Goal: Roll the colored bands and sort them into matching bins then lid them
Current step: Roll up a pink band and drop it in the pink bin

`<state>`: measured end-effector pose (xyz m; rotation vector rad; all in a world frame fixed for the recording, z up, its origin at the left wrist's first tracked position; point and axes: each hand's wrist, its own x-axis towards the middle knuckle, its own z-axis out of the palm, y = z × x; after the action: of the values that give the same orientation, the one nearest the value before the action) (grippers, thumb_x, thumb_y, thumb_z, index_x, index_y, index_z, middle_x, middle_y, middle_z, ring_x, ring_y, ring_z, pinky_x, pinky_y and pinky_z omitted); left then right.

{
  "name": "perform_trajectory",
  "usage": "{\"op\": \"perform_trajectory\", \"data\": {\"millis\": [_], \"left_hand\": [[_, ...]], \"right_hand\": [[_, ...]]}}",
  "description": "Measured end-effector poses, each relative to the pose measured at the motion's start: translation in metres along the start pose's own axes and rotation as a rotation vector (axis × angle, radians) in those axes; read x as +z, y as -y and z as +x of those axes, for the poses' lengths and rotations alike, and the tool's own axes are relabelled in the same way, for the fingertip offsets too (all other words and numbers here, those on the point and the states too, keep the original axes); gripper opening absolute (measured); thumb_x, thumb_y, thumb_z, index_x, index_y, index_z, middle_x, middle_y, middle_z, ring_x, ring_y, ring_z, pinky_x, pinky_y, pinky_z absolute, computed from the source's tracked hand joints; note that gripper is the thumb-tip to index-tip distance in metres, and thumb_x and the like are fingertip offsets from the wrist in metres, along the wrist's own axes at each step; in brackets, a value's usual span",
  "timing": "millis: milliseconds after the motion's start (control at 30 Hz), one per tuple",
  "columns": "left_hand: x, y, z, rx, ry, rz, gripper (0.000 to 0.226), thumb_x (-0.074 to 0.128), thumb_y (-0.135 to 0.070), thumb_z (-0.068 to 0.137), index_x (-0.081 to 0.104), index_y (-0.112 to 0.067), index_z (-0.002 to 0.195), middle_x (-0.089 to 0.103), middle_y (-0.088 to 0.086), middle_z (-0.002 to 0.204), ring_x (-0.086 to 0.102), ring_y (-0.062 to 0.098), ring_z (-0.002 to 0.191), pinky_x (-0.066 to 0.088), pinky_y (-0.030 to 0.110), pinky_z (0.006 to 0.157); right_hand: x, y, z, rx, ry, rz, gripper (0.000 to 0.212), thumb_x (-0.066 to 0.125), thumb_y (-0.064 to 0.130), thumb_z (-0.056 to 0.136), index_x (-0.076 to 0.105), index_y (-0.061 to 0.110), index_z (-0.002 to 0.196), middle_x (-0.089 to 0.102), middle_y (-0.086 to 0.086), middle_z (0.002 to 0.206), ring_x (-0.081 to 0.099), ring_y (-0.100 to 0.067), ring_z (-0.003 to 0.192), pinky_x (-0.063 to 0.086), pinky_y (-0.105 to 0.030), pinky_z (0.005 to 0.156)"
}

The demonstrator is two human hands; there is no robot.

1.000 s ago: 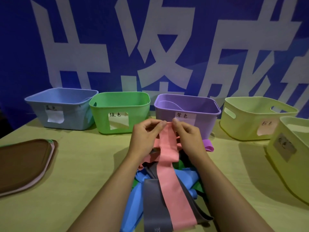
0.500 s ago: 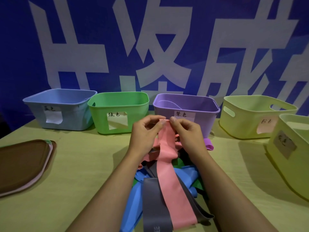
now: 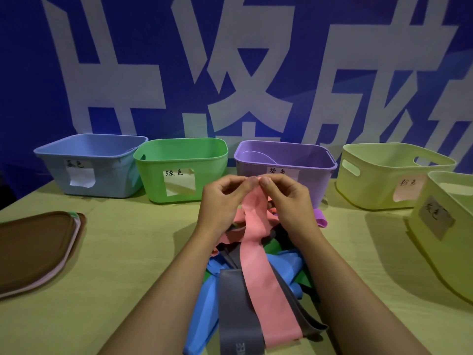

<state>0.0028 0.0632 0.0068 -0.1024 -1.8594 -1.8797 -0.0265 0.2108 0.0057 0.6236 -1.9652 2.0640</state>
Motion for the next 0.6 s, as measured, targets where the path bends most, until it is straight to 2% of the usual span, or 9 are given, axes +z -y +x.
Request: {"op": "perform_trajectory", "data": {"millis": [167, 267, 333, 400, 500, 600], "left_hand": [[-0.0011, 0.0016, 0.0022, -0.012, -0.029, 0.025, 0.006, 0.078, -0.028, 0.09, 0.081, -0.022, 0.091, 0.08, -0.003, 0.087, 0.074, 0.011, 0.084, 0.06, 0.029, 0.08], [-0.0014, 0.0018, 0.0029, 0.007, -0.026, 0.036, 0.002, 0.077, -0.022, 0.091, 0.079, -0.023, 0.091, 0.079, -0.006, 0.088, 0.074, 0.007, 0.086, 0.057, 0.019, 0.078], [-0.0019, 0.0021, 0.0036, 0.034, -0.015, 0.037, 0.005, 0.077, -0.017, 0.091, 0.08, -0.019, 0.095, 0.08, -0.005, 0.091, 0.074, 0.007, 0.088, 0.057, 0.019, 0.08], [-0.0025, 0.0028, 0.004, 0.052, 0.004, 0.029, 0.008, 0.077, -0.013, 0.091, 0.079, -0.017, 0.098, 0.08, -0.003, 0.093, 0.074, 0.009, 0.091, 0.057, 0.02, 0.082], [-0.0022, 0.0041, 0.0042, 0.055, 0.025, 0.01, 0.01, 0.077, -0.012, 0.09, 0.079, -0.016, 0.1, 0.08, -0.001, 0.096, 0.075, 0.012, 0.094, 0.058, 0.024, 0.086], [-0.0023, 0.0056, 0.0046, 0.047, 0.04, -0.011, 0.012, 0.076, -0.01, 0.091, 0.078, -0.016, 0.101, 0.08, 0.001, 0.099, 0.075, 0.015, 0.098, 0.058, 0.03, 0.091]], "right_hand": [[0.0009, 0.0007, -0.0011, -0.013, 0.025, -0.025, 0.016, 0.065, 0.013, 0.099, 0.076, 0.024, 0.1, 0.078, 0.004, 0.099, 0.071, -0.018, 0.09, 0.059, -0.038, 0.071], [0.0005, 0.0023, -0.0015, -0.022, 0.039, -0.033, 0.019, 0.064, 0.012, 0.099, 0.075, 0.028, 0.102, 0.077, 0.007, 0.101, 0.071, -0.013, 0.09, 0.059, -0.03, 0.069], [0.0002, 0.0026, -0.0017, -0.007, 0.045, -0.018, 0.019, 0.064, 0.012, 0.099, 0.075, 0.027, 0.104, 0.077, 0.007, 0.1, 0.07, -0.007, 0.088, 0.058, -0.024, 0.068], [-0.0005, 0.0013, -0.001, 0.018, 0.043, -0.007, 0.017, 0.065, 0.013, 0.099, 0.075, 0.025, 0.107, 0.077, 0.005, 0.102, 0.072, -0.008, 0.091, 0.059, -0.024, 0.07], [-0.0005, 0.0005, -0.0004, 0.101, 0.026, 0.012, 0.015, 0.067, 0.024, 0.099, 0.075, 0.02, 0.111, 0.077, -0.003, 0.102, 0.073, -0.018, 0.092, 0.059, -0.027, 0.068], [0.0019, 0.0014, -0.0006, 0.228, -0.019, 0.024, 0.034, 0.064, 0.045, 0.097, 0.079, 0.014, 0.099, 0.074, -0.017, 0.095, 0.067, -0.02, 0.078, 0.056, -0.032, 0.062]]}}
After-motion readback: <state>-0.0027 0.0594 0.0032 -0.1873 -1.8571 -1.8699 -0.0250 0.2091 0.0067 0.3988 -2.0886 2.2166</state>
